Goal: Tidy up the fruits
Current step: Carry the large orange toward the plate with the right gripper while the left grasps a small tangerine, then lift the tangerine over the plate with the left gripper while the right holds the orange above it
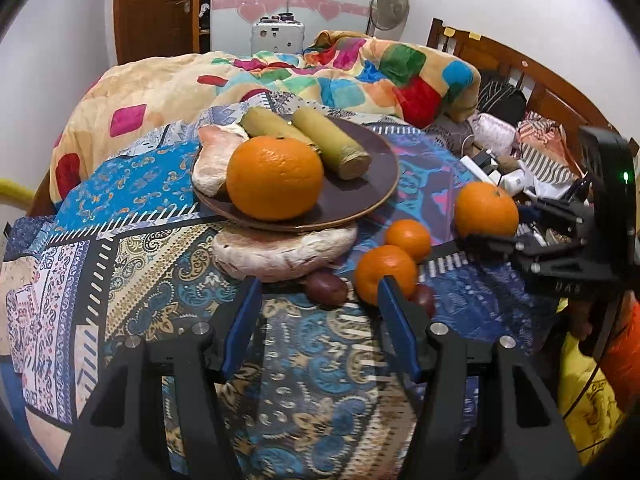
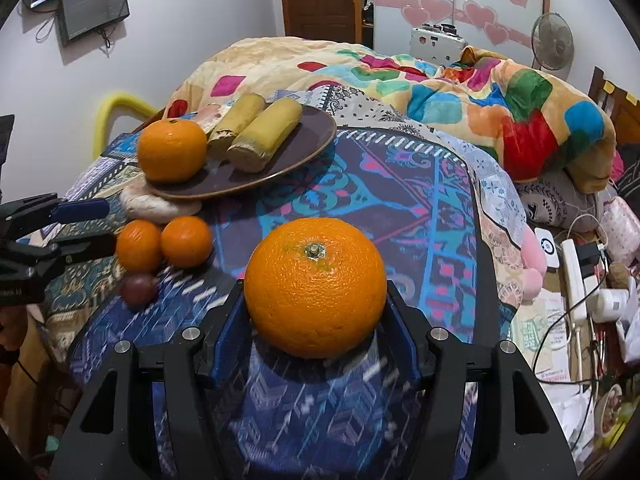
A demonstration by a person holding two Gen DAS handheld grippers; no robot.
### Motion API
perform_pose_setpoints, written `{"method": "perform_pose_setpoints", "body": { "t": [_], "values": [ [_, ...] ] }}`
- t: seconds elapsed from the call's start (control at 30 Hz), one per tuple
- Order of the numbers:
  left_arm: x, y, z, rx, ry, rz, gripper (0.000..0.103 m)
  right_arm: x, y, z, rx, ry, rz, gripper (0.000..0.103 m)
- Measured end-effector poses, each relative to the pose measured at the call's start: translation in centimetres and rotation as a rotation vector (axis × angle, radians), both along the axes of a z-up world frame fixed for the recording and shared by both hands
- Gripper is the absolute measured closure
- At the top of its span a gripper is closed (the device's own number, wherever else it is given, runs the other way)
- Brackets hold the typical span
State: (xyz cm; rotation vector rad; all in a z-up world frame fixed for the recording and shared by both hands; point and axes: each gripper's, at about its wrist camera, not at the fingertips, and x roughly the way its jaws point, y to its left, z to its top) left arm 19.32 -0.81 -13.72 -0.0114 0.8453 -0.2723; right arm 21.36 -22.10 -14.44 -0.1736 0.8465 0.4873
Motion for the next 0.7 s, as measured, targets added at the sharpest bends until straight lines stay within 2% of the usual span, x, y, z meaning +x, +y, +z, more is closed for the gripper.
{"method": "perform_pose_setpoints", "body": {
  "t": [0.2,0.33,0.6,0.7],
  "values": [
    [-0.3,-1.7,0.7,-0.011,0.0,0.009,0.043,-1.8,-0.8,0.5,0.02,-0.011,0.003,0.043],
    [0.1,-3.0,0.5,0.008,0.003,0.015,0.044,-3.3,-1.0,1.1,0.03,-0.034,0.018,0.044],
    [1.7,-4.8,-0.9,0.032,0.041,0.007,0.065,-4.2,-1.5,1.7,0.057,-0.046,0.033,0.043],
    [1.8,-4.8,-1.1,0.024,0.034,0.006,0.066,-4.2,-1.8,1.8,0.064,-0.049,0.03,0.043]
  ]
}}
